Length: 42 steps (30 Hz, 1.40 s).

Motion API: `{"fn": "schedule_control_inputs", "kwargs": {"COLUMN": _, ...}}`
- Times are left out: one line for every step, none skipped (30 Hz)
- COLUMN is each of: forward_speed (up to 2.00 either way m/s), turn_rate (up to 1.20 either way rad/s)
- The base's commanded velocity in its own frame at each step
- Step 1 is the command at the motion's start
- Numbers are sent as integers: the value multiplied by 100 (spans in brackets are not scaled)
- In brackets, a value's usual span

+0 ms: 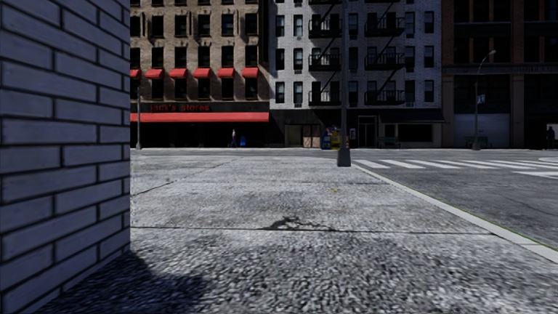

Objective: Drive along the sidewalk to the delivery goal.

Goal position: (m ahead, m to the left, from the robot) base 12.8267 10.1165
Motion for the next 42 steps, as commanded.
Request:
{"fn": "schedule_control_inputs", "kwargs": {"forward_speed": 200, "turn_rate": 0}}
{"fn": "schedule_control_inputs", "kwargs": {"forward_speed": 200, "turn_rate": 0}}
{"fn": "schedule_control_inputs", "kwargs": {"forward_speed": 200, "turn_rate": 0}}
{"fn": "schedule_control_inputs", "kwargs": {"forward_speed": 200, "turn_rate": 0}}
{"fn": "schedule_control_inputs", "kwargs": {"forward_speed": 200, "turn_rate": 0}}
{"fn": "schedule_control_inputs", "kwargs": {"forward_speed": 200, "turn_rate": 0}}
{"fn": "schedule_control_inputs", "kwargs": {"forward_speed": 200, "turn_rate": 0}}
{"fn": "schedule_control_inputs", "kwargs": {"forward_speed": 200, "turn_rate": 0}}
{"fn": "schedule_control_inputs", "kwargs": {"forward_speed": 200, "turn_rate": 0}}
{"fn": "schedule_control_inputs", "kwargs": {"forward_speed": 200, "turn_rate": 0}}
{"fn": "schedule_control_inputs", "kwargs": {"forward_speed": 200, "turn_rate": 8}}
{"fn": "schedule_control_inputs", "kwargs": {"forward_speed": 200, "turn_rate": 8}}
{"fn": "schedule_control_inputs", "kwargs": {"forward_speed": 200, "turn_rate": 21}}
{"fn": "schedule_control_inputs", "kwargs": {"forward_speed": 200, "turn_rate": 31}}
{"fn": "schedule_control_inputs", "kwargs": {"forward_speed": 200, "turn_rate": 38}}
{"fn": "schedule_control_inputs", "kwargs": {"forward_speed": 200, "turn_rate": 45}}
{"fn": "schedule_control_inputs", "kwargs": {"forward_speed": 200, "turn_rate": 45}}
{"fn": "schedule_control_inputs", "kwargs": {"forward_speed": 200, "turn_rate": 48}}
{"fn": "schedule_control_inputs", "kwargs": {"forward_speed": 200, "turn_rate": 49}}
{"fn": "schedule_control_inputs", "kwargs": {"forward_speed": 200, "turn_rate": 49}}
{"fn": "schedule_control_inputs", "kwargs": {"forward_speed": 200, "turn_rate": 49}}
{"fn": "schedule_control_inputs", "kwargs": {"forward_speed": 200, "turn_rate": 49}}
{"fn": "schedule_control_inputs", "kwargs": {"forward_speed": 200, "turn_rate": 49}}
{"fn": "schedule_control_inputs", "kwargs": {"forward_speed": 200, "turn_rate": 49}}
{"fn": "schedule_control_inputs", "kwargs": {"forward_speed": 200, "turn_rate": 49}}
{"fn": "schedule_control_inputs", "kwargs": {"forward_speed": 200, "turn_rate": 49}}
{"fn": "schedule_control_inputs", "kwargs": {"forward_speed": 200, "turn_rate": 49}}
{"fn": "schedule_control_inputs", "kwargs": {"forward_speed": 200, "turn_rate": 49}}
{"fn": "schedule_control_inputs", "kwargs": {"forward_speed": 200, "turn_rate": 49}}
{"fn": "schedule_control_inputs", "kwargs": {"forward_speed": 200, "turn_rate": 49}}
{"fn": "schedule_control_inputs", "kwargs": {"forward_speed": 200, "turn_rate": 49}}
{"fn": "schedule_control_inputs", "kwargs": {"forward_speed": 200, "turn_rate": 49}}
{"fn": "schedule_control_inputs", "kwargs": {"forward_speed": 200, "turn_rate": 49}}
{"fn": "schedule_control_inputs", "kwargs": {"forward_speed": 200, "turn_rate": 49}}
{"fn": "schedule_control_inputs", "kwargs": {"forward_speed": 200, "turn_rate": 49}}
{"fn": "schedule_control_inputs", "kwargs": {"forward_speed": 200, "turn_rate": 49}}
{"fn": "schedule_control_inputs", "kwargs": {"forward_speed": 200, "turn_rate": 49}}
{"fn": "schedule_control_inputs", "kwargs": {"forward_speed": 200, "turn_rate": 49}}
{"fn": "schedule_control_inputs", "kwargs": {"forward_speed": 200, "turn_rate": 49}}
{"fn": "schedule_control_inputs", "kwargs": {"forward_speed": 200, "turn_rate": 49}}
{"fn": "schedule_control_inputs", "kwargs": {"forward_speed": 200, "turn_rate": 49}}
{"fn": "schedule_control_inputs", "kwargs": {"forward_speed": 200, "turn_rate": 49}}
